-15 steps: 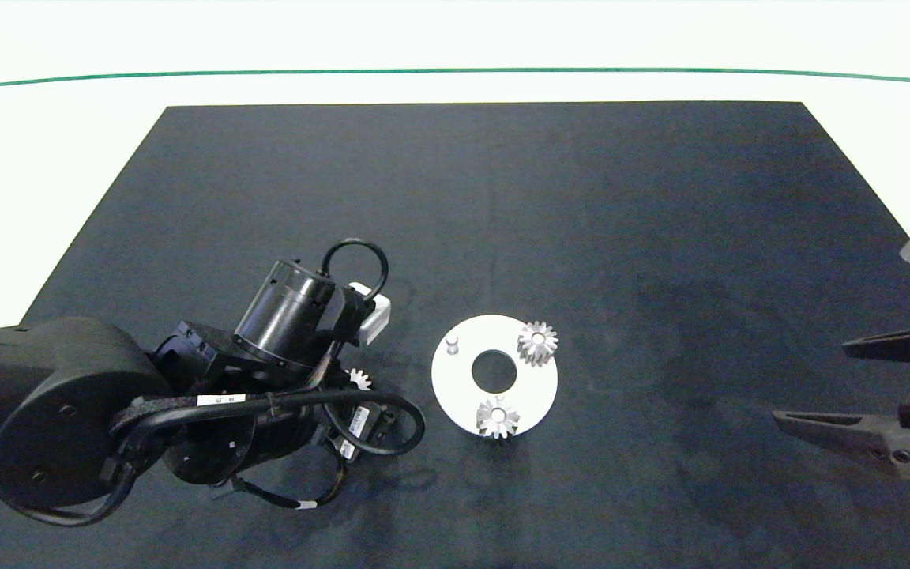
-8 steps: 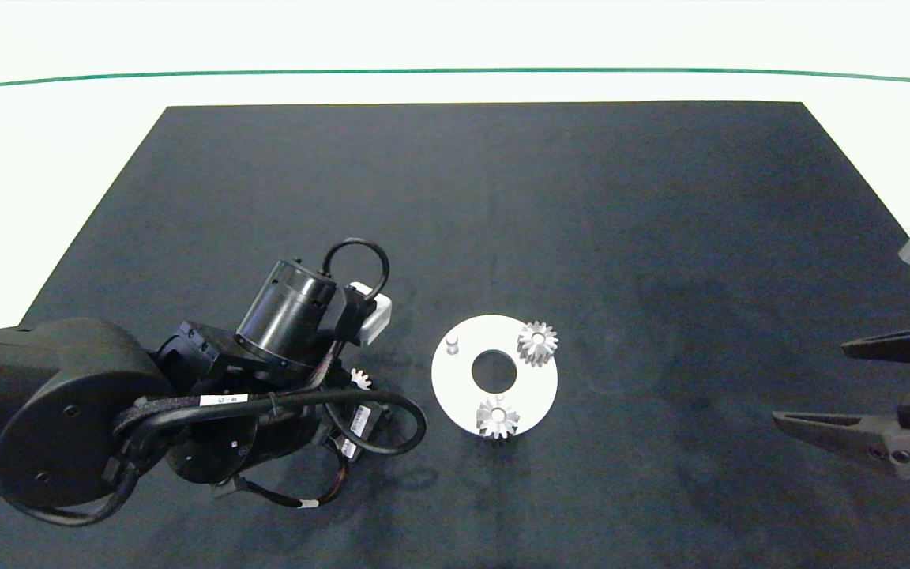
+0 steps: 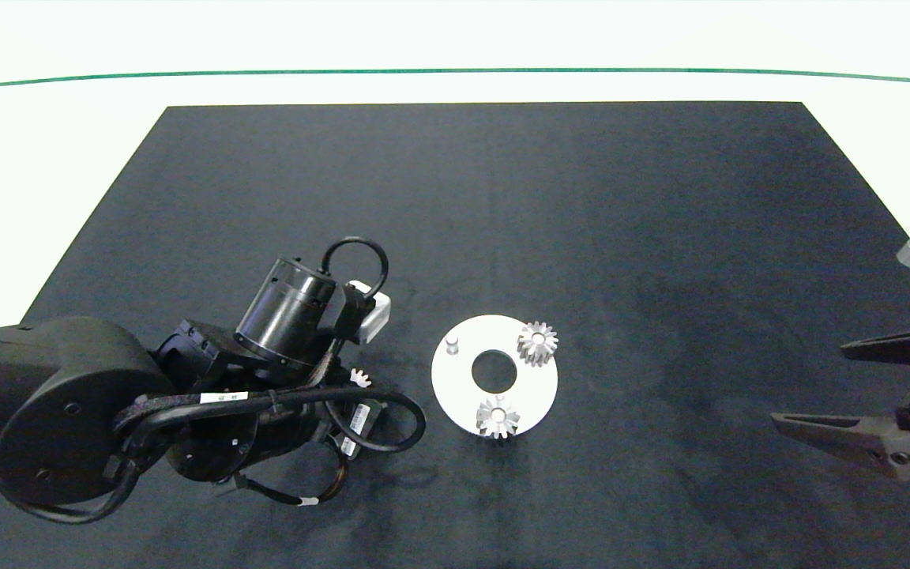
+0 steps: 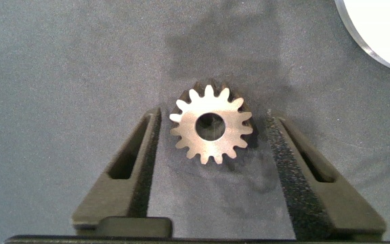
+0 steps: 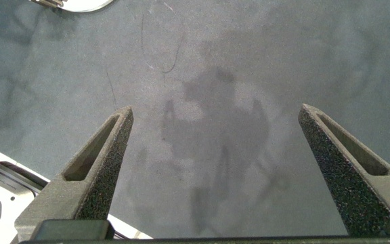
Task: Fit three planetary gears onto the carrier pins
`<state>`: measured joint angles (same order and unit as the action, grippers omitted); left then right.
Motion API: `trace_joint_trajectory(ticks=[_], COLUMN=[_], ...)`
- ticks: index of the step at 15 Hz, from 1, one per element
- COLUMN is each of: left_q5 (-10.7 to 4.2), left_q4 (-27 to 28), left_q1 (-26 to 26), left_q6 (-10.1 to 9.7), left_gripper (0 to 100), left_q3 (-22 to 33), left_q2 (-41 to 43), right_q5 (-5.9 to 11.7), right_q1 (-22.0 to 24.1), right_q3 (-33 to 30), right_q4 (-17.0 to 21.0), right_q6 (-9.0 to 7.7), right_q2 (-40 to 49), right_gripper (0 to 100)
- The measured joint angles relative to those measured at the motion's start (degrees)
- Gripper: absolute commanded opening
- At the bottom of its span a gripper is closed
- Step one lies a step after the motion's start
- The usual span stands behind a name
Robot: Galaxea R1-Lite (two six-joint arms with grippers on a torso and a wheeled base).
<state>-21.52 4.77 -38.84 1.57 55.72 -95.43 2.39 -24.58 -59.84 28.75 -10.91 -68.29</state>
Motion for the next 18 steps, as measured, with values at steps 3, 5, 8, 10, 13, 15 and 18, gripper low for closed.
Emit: trace_joint_trajectory(ticks=[3, 5, 8, 10, 13, 15, 18], left_q5=[0.02, 0.02, 0.02, 0.02, 0.02, 0.02, 0.05], left_q4=[0.0, 0.0, 0.02, 0.05, 0.05, 0.05, 0.05], left_q1=[0.01, 0.04, 0.01, 0.0, 0.0, 0.0, 0.0], left_q6=[0.02, 0.1, 0.05, 0.0, 0.0, -0.01, 0.0], left_gripper=[50, 46, 40, 37, 31, 26, 20], left_q3=[0.0, 0.0, 0.0, 0.0, 0.04, 0.06, 0.11], left_q2=[0.0, 0.0, 0.0, 0.0, 0.0, 0.0, 0.01], right_q5=[0.02, 0.0, -0.02, -0.02, -0.05, -0.05, -0.02], right_q1=[0.0, -0.01, -0.01, -0.01, -0.01, -0.01, -0.01], right_q3=[0.0, 0.0, 0.0, 0.0, 0.0, 0.0, 0.0], right_q4=[0.0, 0.0, 0.0, 0.0, 0.0, 0.0, 0.0], right_q6=[0.0, 0.0, 0.0, 0.02, 0.0, 0.02, 0.0], right_q2=[0.0, 0.0, 0.0, 0.0, 0.0, 0.0, 0.0], right_gripper=[100, 100, 100, 100, 100, 100, 100])
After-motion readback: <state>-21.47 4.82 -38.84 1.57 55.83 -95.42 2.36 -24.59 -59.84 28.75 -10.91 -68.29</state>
